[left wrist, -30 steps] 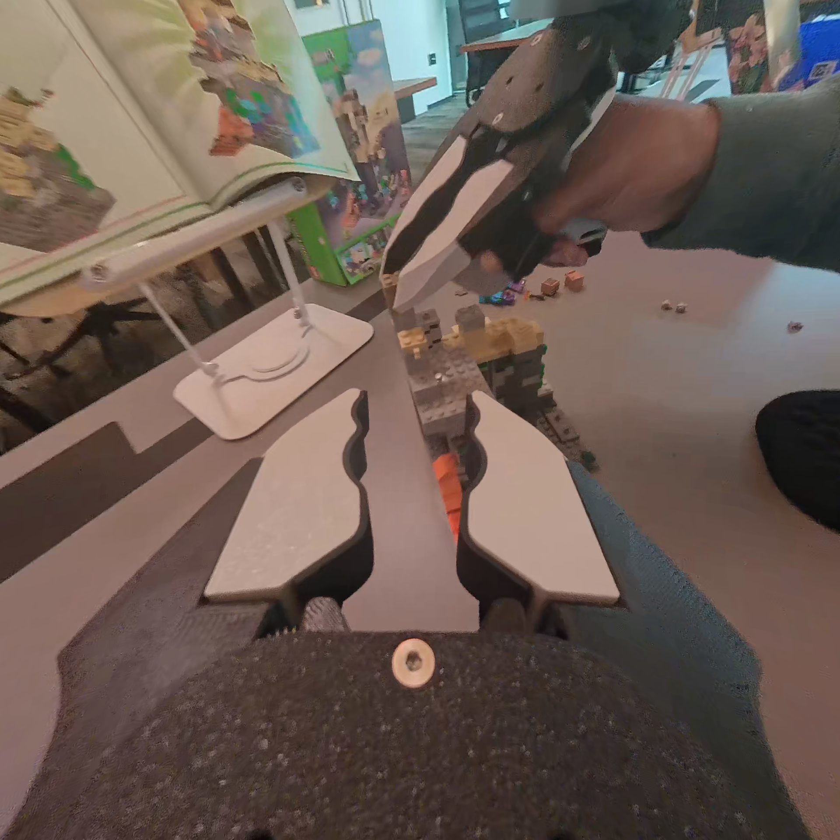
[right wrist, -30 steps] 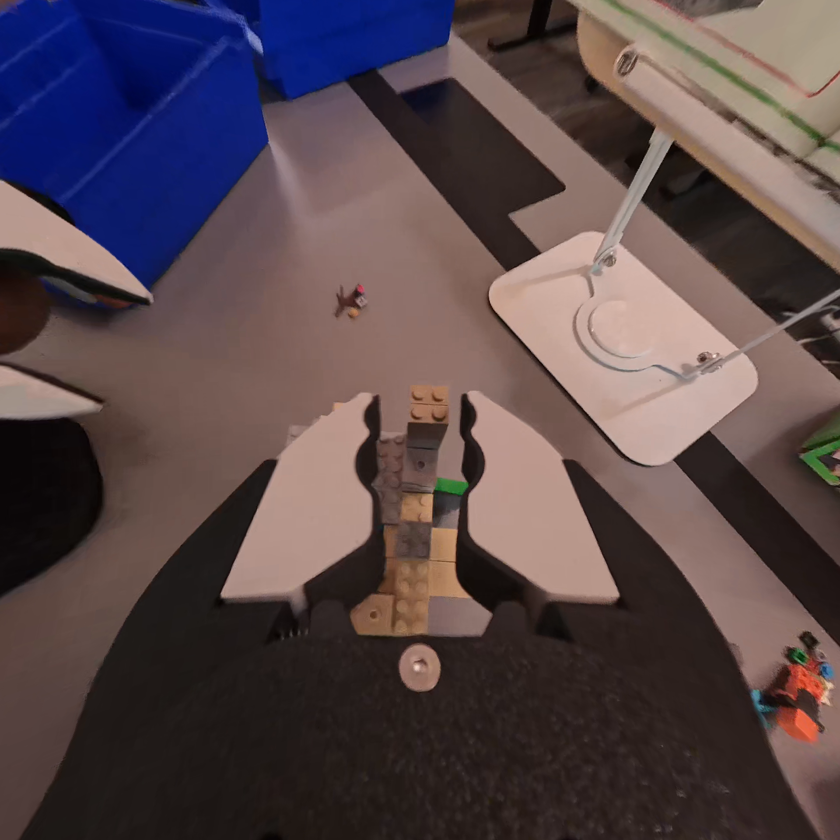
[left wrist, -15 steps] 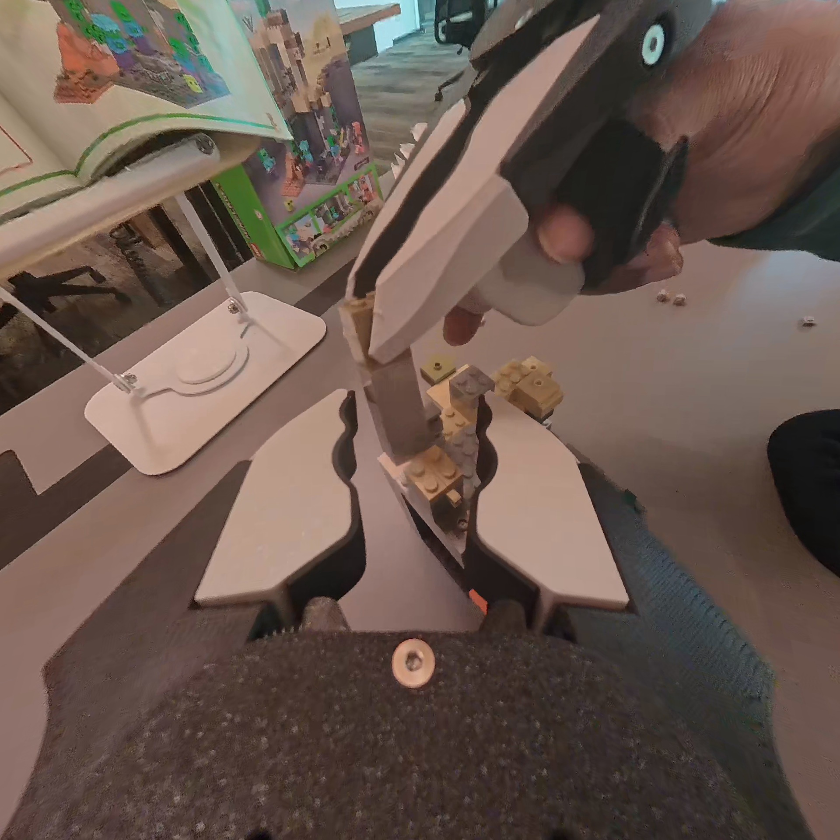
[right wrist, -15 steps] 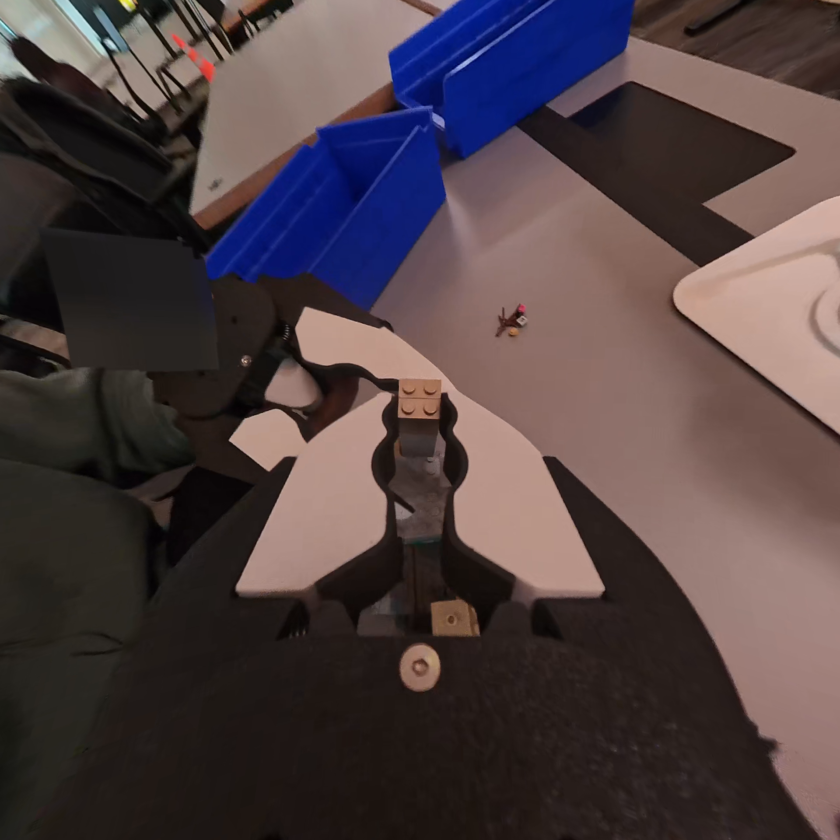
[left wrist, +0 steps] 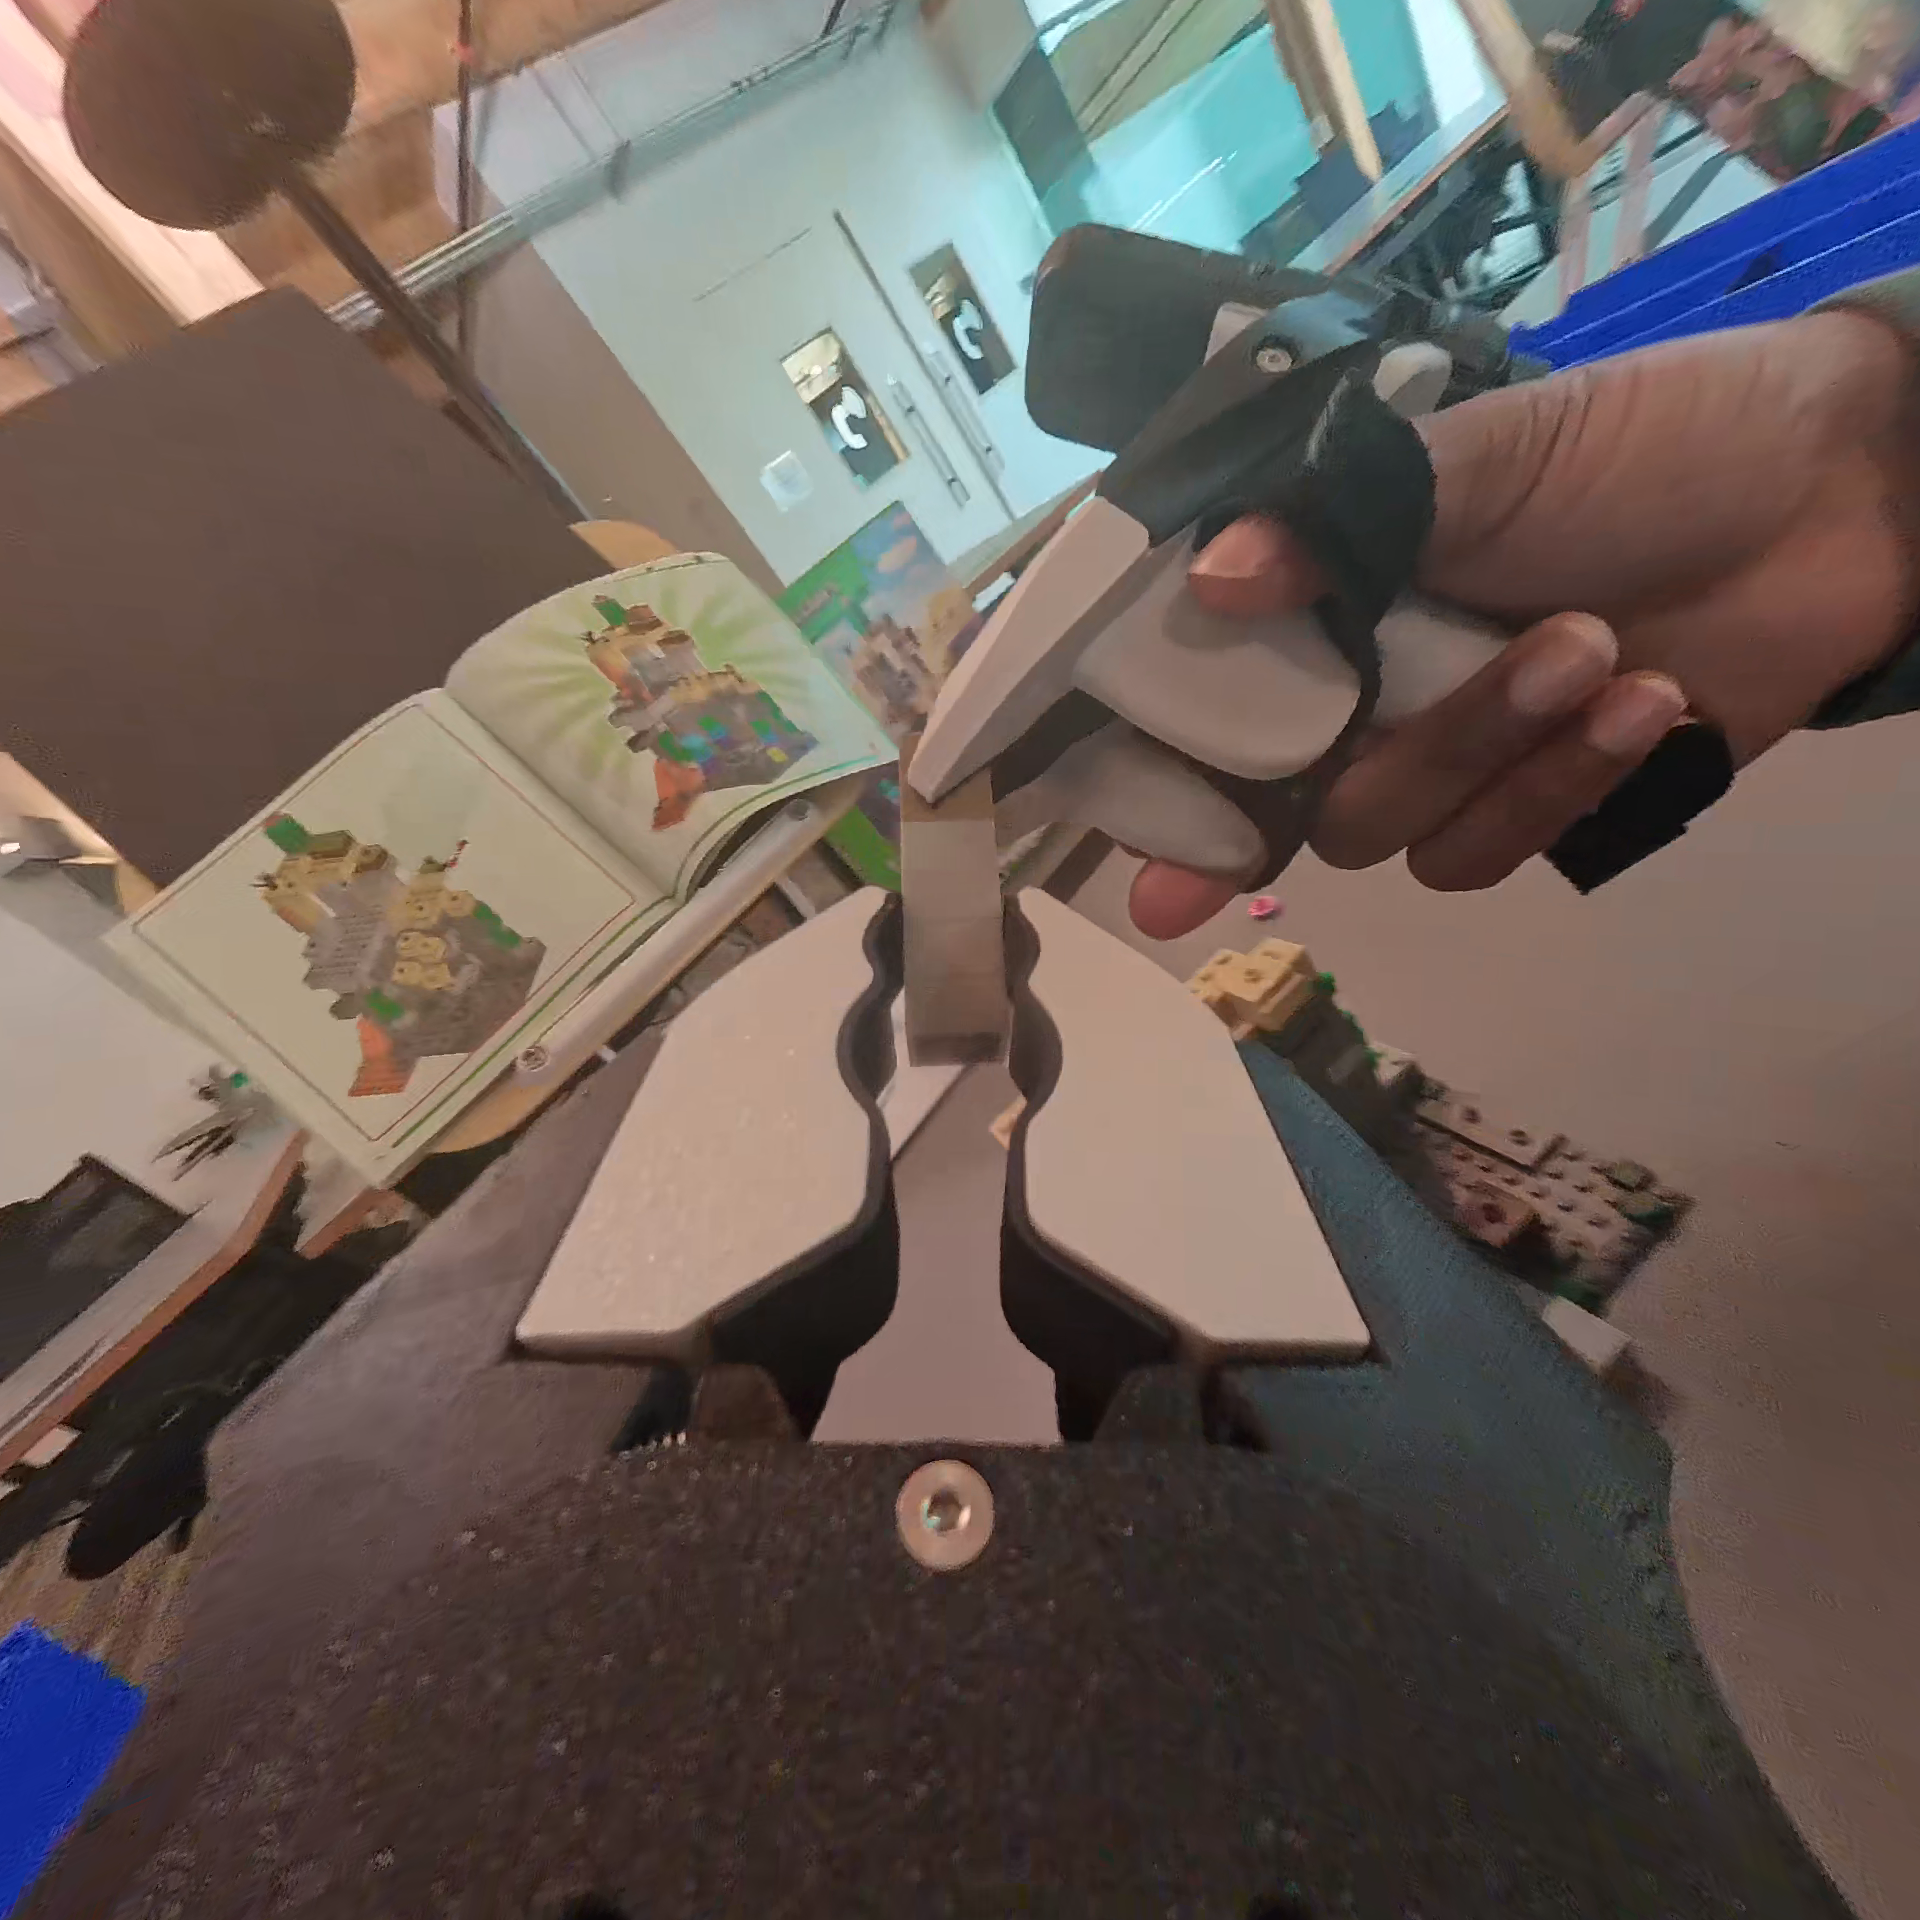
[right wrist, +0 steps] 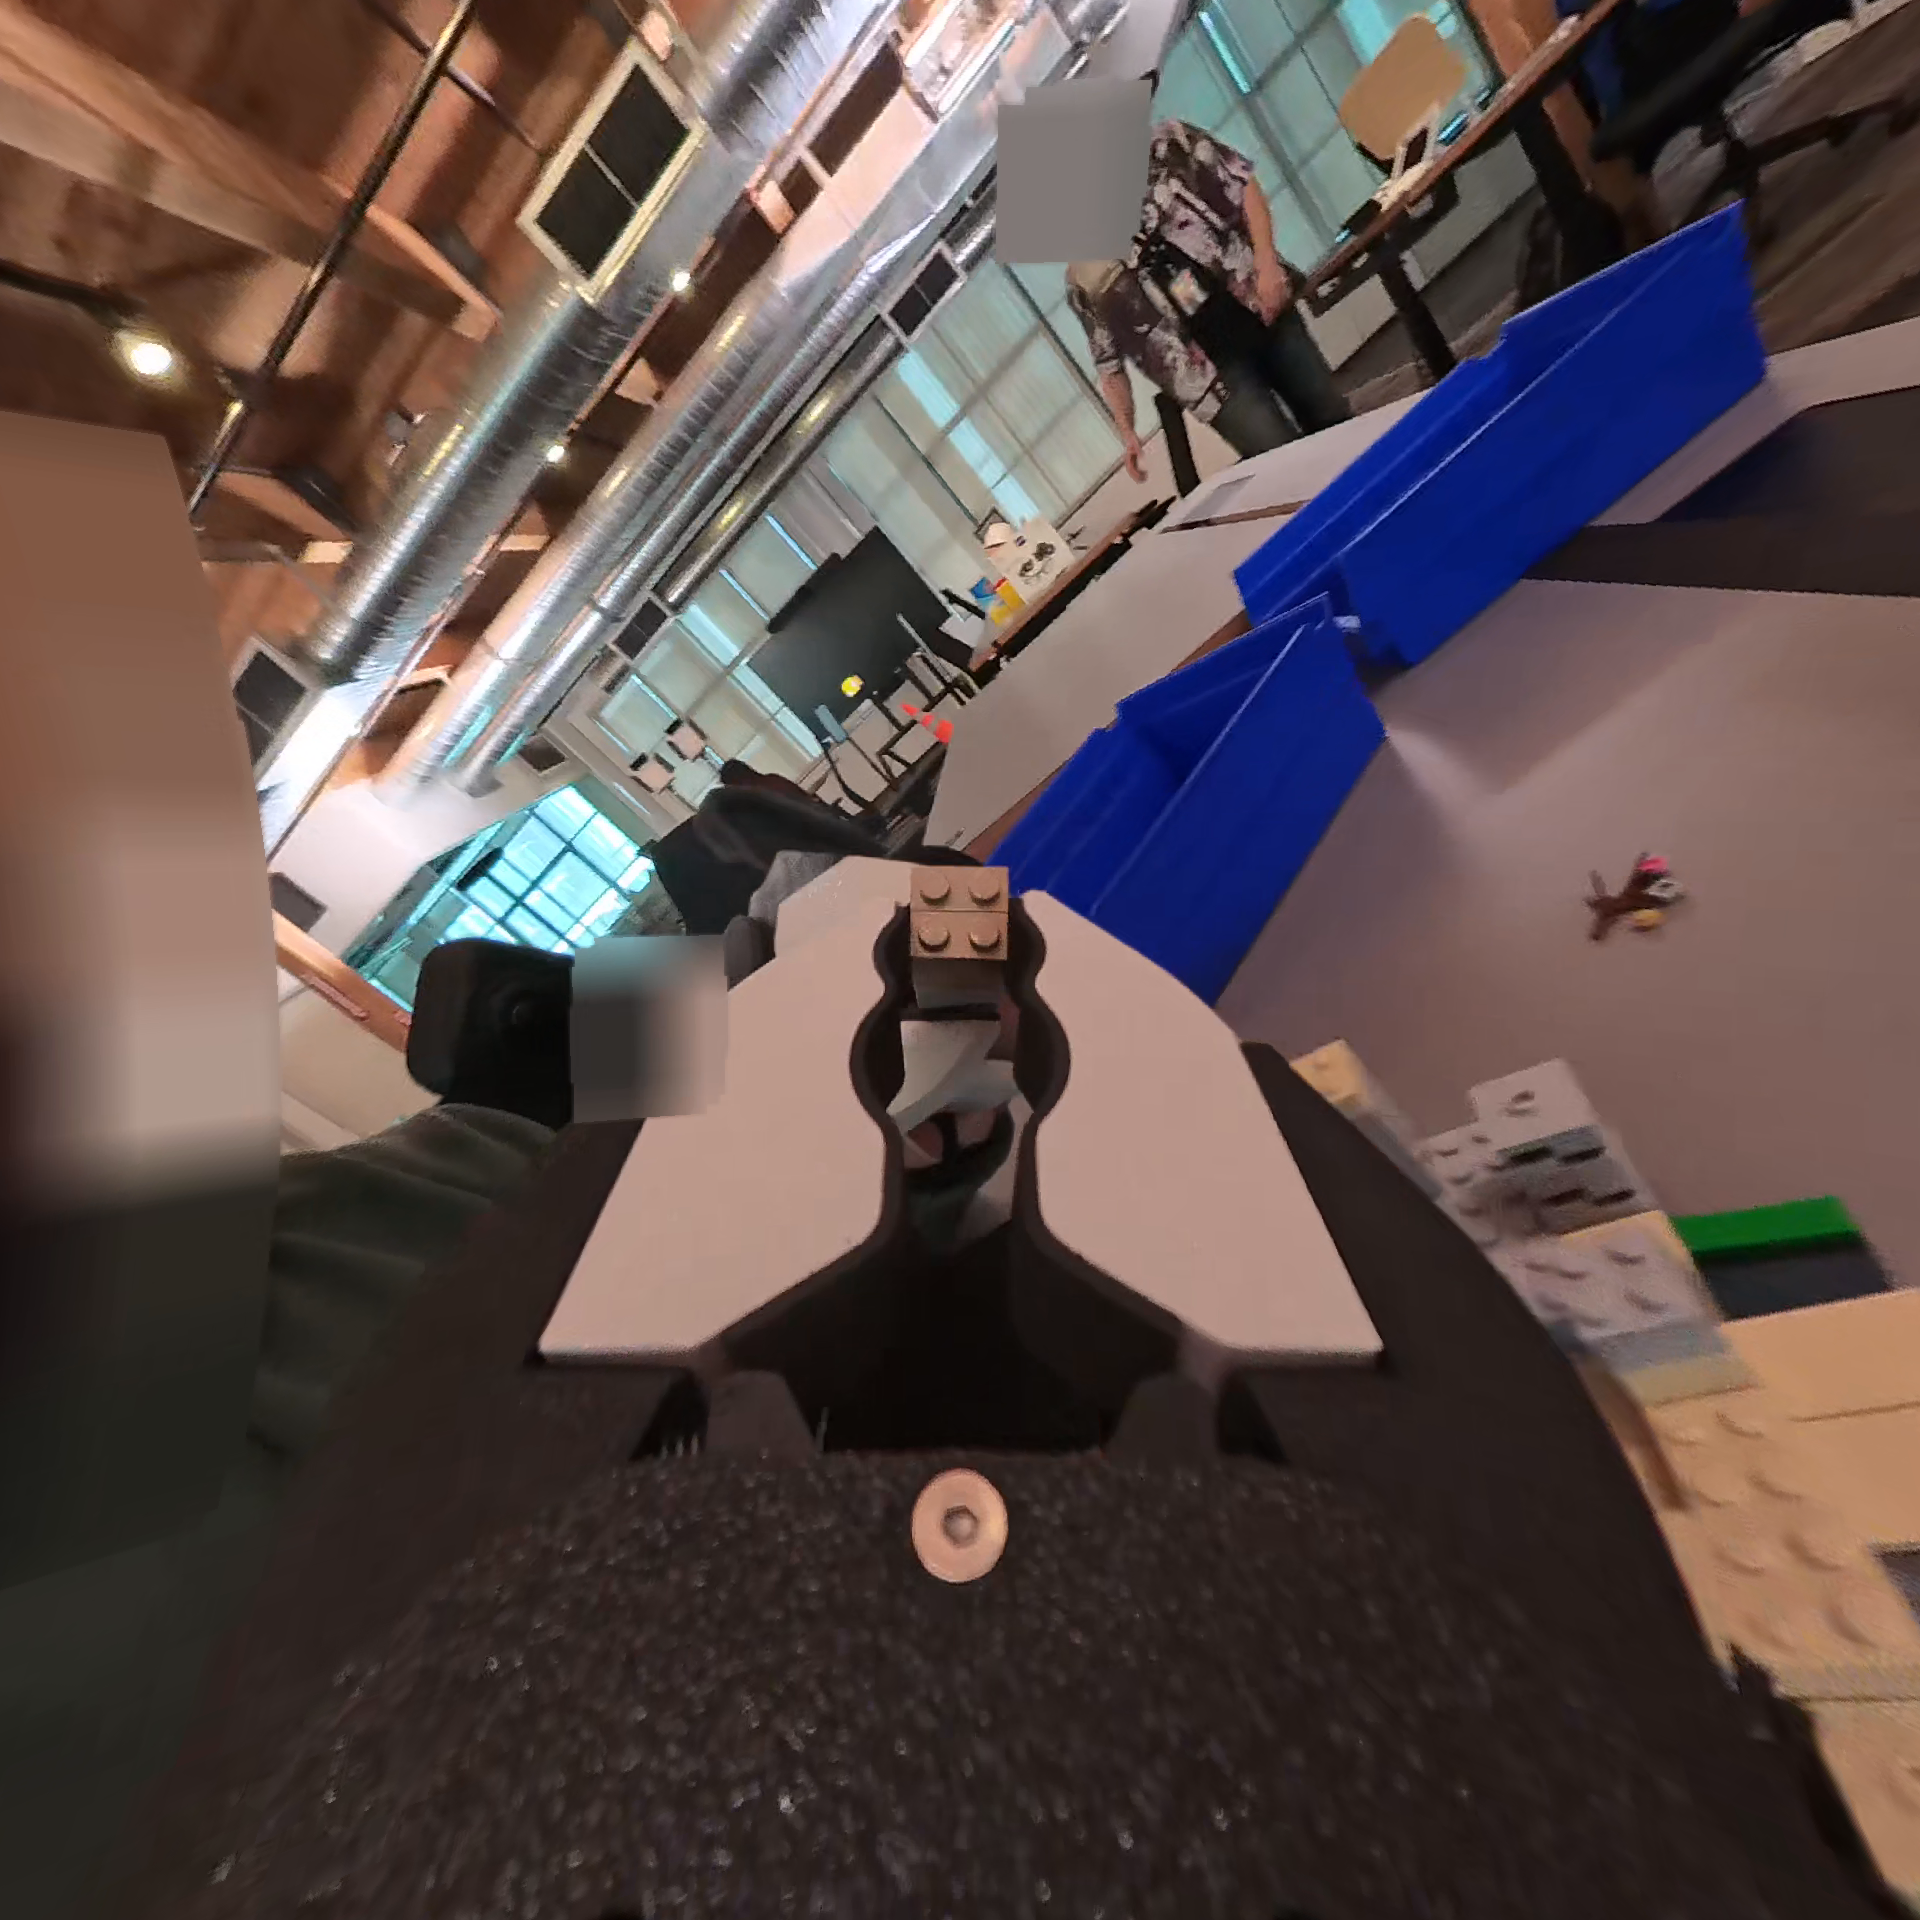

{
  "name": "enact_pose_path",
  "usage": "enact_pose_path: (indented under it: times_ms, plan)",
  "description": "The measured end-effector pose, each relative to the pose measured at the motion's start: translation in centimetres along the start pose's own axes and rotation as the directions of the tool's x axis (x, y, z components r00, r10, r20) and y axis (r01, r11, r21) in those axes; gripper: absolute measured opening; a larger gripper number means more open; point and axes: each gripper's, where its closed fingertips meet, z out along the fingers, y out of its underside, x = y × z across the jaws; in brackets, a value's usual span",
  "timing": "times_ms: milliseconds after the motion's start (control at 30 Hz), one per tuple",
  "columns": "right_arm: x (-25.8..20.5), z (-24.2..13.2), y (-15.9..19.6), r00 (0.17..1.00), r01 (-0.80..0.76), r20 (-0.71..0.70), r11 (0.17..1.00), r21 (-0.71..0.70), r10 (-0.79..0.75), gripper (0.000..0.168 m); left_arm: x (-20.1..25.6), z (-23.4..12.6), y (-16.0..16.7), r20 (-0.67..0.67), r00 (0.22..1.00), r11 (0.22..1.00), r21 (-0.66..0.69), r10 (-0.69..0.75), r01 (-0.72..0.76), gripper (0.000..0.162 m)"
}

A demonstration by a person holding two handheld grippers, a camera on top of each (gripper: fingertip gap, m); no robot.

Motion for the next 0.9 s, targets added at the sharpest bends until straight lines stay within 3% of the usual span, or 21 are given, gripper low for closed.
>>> enact_pose_path:
  times_ms: [133,200,267,367,533,700,767,833,900]
  plan:
    - [-2.0,-0.3,2.0,0.994,0.059,0.096,0.996,-0.060,-0.053,0.017,1.8,-2.5,-1.0,-0.162,0.981,0.993,0.019,-0.109,0.114,0.018]
    - [-2.9,-1.5,1.2,0.983,0.115,0.146,0.993,-0.039,-0.108,0.017,2.5,-4.2,-1.4,-0.292,0.918,0.959,0.014,-0.266,0.283,0.018]
    - [-2.5,-2.3,1.7,0.971,0.231,0.093,0.966,-0.113,-0.221,0.017,2.1,-5.6,-0.7,-0.329,0.872,0.927,-0.030,-0.362,0.373,0.018]
    - [-3.4,-1.8,3.2,0.965,0.248,0.128,0.954,-0.166,-0.229,0.017,1.7,-6.9,1.1,-0.347,0.812,0.880,-0.111,-0.470,0.462,0.018]
    - [-3.2,0.0,6.1,0.939,0.342,0.124,0.907,-0.244,-0.321,0.017,4.0,-7.5,6.5,-0.324,0.786,0.840,-0.343,-0.526,0.420,0.017]
    - [-1.3,0.6,9.7,0.904,0.411,0.055,0.824,-0.389,-0.425,0.017,7.4,-8.6,13.0,-0.330,0.758,0.731,-0.628,-0.562,0.269,0.019]
    - [-0.8,0.6,10.8,0.904,0.404,0.045,0.814,-0.416,-0.426,0.017,8.3,-8.8,14.7,-0.327,0.754,0.688,-0.691,-0.570,0.220,0.038]
    - [-0.4,0.6,11.7,0.910,0.389,0.037,0.820,-0.420,-0.412,0.017,8.5,-8.7,14.5,-0.342,0.747,0.695,-0.685,-0.570,0.216,0.052]
    - [-0.1,0.4,12.2,0.916,0.376,0.030,0.830,-0.412,-0.400,0.017,8.2,-8.5,12.5,-0.368,0.713,0.726,-0.626,-0.597,0.285,0.052]
